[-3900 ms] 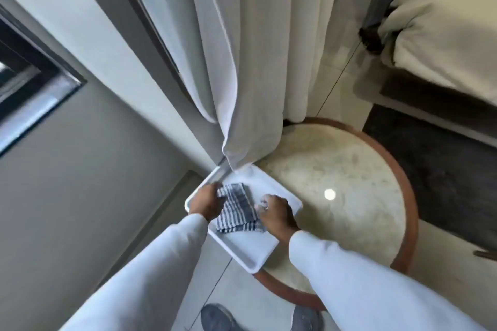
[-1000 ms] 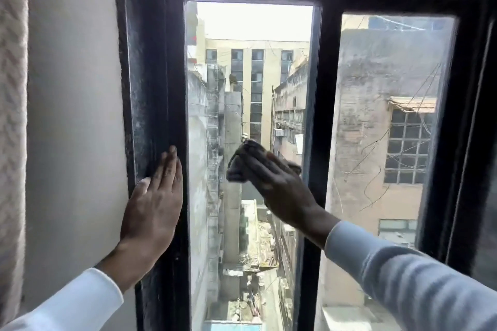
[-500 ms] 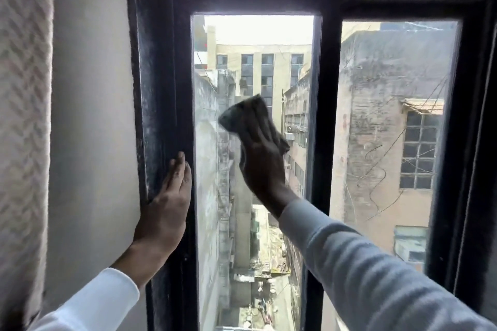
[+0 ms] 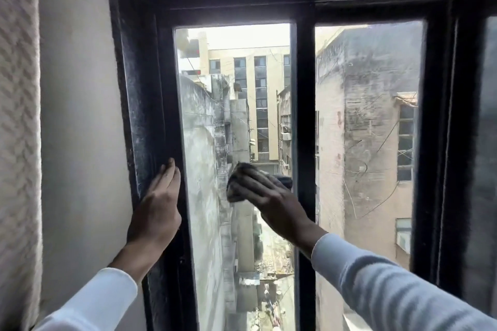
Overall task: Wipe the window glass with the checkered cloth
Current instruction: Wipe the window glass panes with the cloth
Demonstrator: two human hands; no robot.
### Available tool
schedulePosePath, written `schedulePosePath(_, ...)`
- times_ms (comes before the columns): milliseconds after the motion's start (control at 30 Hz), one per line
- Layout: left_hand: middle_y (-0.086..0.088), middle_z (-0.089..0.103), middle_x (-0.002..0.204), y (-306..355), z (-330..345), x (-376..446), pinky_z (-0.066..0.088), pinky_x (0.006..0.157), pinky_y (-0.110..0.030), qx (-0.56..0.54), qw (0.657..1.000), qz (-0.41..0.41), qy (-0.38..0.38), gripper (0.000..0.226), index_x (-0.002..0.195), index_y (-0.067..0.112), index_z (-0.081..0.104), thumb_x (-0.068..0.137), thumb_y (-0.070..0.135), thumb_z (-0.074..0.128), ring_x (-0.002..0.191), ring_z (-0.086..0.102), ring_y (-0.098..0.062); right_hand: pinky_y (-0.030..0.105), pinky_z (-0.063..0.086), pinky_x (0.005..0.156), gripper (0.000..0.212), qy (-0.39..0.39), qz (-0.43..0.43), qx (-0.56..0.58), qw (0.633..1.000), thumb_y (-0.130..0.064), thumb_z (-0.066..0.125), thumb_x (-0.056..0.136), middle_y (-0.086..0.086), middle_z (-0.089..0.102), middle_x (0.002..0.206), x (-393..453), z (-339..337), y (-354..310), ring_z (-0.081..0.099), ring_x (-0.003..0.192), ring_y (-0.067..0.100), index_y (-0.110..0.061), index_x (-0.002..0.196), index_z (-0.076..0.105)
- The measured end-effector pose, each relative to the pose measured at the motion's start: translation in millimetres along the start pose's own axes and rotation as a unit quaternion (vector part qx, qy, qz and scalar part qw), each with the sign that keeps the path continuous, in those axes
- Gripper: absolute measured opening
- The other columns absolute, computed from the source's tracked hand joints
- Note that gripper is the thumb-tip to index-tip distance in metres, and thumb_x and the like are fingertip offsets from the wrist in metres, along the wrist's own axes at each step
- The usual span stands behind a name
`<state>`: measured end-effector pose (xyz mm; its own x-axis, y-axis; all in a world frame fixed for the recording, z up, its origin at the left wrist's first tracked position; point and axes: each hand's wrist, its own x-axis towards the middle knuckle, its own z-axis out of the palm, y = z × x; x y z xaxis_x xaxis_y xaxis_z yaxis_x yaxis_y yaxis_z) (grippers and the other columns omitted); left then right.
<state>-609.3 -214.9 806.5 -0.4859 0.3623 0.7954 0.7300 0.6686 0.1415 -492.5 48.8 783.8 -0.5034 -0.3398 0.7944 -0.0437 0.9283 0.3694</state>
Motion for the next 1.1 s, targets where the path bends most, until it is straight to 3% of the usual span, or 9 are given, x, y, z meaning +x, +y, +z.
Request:
schedulePosePath(67,-0.016,0.037,0.176,-1,1,0,0.03,0.134,-0.041,-0.006,1.0,-0.008,-0.002,0.078,0.162,-0.007,0.042,0.089,-0.027,0.058,0.164,0.038,-0.035,0.054,0.04,0.136,0.074,0.062,0.115,0.011,0.991,0.012,0.039,0.099,0.005,0.047,0.178,9,-12,0,0.035,0.171,0.026,-0.019,0.165,0.056)
schedulePosePath(200,-0.014,0.036,0.177,16,-2,1,0.044,0.127,-0.051,-0.026,0.999,-0.039,-0.005,0.076,0.164,-0.002,0.042,0.093,-0.011,0.069,0.162,0.04,-0.036,0.047,0.035,0.139,0.05,-0.097,-0.079,0.016,0.992,-0.005,0.051,0.108,0.003,0.06,0.17,-25,-19,-17,0.045,0.167,0.026,-0.019,0.153,0.068)
schedulePosePath(300,-0.016,0.038,0.175,43,-10,13,0.046,0.121,-0.064,-0.035,0.999,-0.03,-0.01,0.075,0.164,0.002,0.043,0.094,0.0,0.072,0.162,0.037,-0.039,0.04,0.037,0.136,0.047,-0.138,-0.077,0.019,0.987,-0.008,0.047,0.107,0.0,0.069,0.16,-57,-34,-7,0.055,0.16,0.023,-0.019,0.144,0.074)
schedulePosePath(467,0.0,0.019,0.184,100,-29,59,0.037,0.121,-0.071,-0.004,0.99,0.138,0.01,0.082,0.172,0.03,0.029,0.101,0.04,0.07,0.17,0.023,-0.028,0.037,0.058,0.121,0.038,-0.153,-0.136,-0.053,0.977,-0.014,0.07,0.102,-0.007,0.072,0.156,-136,-51,0,0.066,0.15,0.019,-0.028,0.135,0.08)
schedulePosePath(600,0.001,-0.001,0.186,161,-27,102,0.025,0.13,-0.054,0.076,0.954,0.288,0.005,0.096,0.176,0.025,0.011,0.101,0.061,0.06,0.172,0.009,-0.021,0.044,0.056,0.124,0.061,-0.012,0.075,-0.074,0.994,0.008,0.064,0.095,0.005,0.063,0.166,-156,-70,32,0.059,0.156,0.029,-0.018,0.151,0.07)
schedulePosePath(700,0.0,-0.011,0.185,193,-12,111,0.017,0.134,-0.048,0.123,0.935,0.332,-0.004,0.114,0.176,0.018,0.001,0.095,0.075,0.057,0.172,0.003,-0.017,0.045,0.043,0.133,0.069,0.13,0.409,-0.026,0.903,0.018,0.056,0.096,0.013,0.049,0.174,-158,-91,88,0.049,0.163,0.039,-0.006,0.161,0.059)
schedulePosePath(767,-0.003,-0.009,0.185,204,-2,110,0.019,0.134,-0.048,0.123,0.935,0.332,0.006,0.123,0.175,0.013,0.003,0.089,0.076,0.064,0.172,0.006,-0.019,0.037,0.024,0.141,0.058,0.175,0.499,0.014,0.848,0.004,0.056,0.108,0.014,0.035,0.18,-170,-81,105,0.038,0.169,0.042,-0.002,0.165,0.051)
schedulePosePath(933,-0.003,-0.004,0.186,207,20,112,0.015,0.132,-0.044,0.105,0.942,0.314,0.05,0.131,0.176,0.013,0.005,0.081,0.08,0.067,0.172,0.01,-0.019,0.046,0.01,0.145,0.063,0.054,0.202,-0.029,0.978,-0.03,0.045,0.121,-0.007,0.009,0.191,-135,-60,140,0.011,0.178,0.026,-0.035,0.179,0.021)
schedulePosePath(1100,-0.002,0.001,0.186,203,31,118,0.024,0.131,-0.05,0.117,0.938,0.316,0.078,0.132,0.176,0.014,0.008,0.078,0.085,0.063,0.171,0.016,-0.018,0.054,0.019,0.144,0.056,0.187,0.288,-0.059,0.937,-0.024,0.044,0.12,-0.004,0.021,0.189,-73,-71,168,0.014,0.178,0.026,-0.033,0.174,0.037)
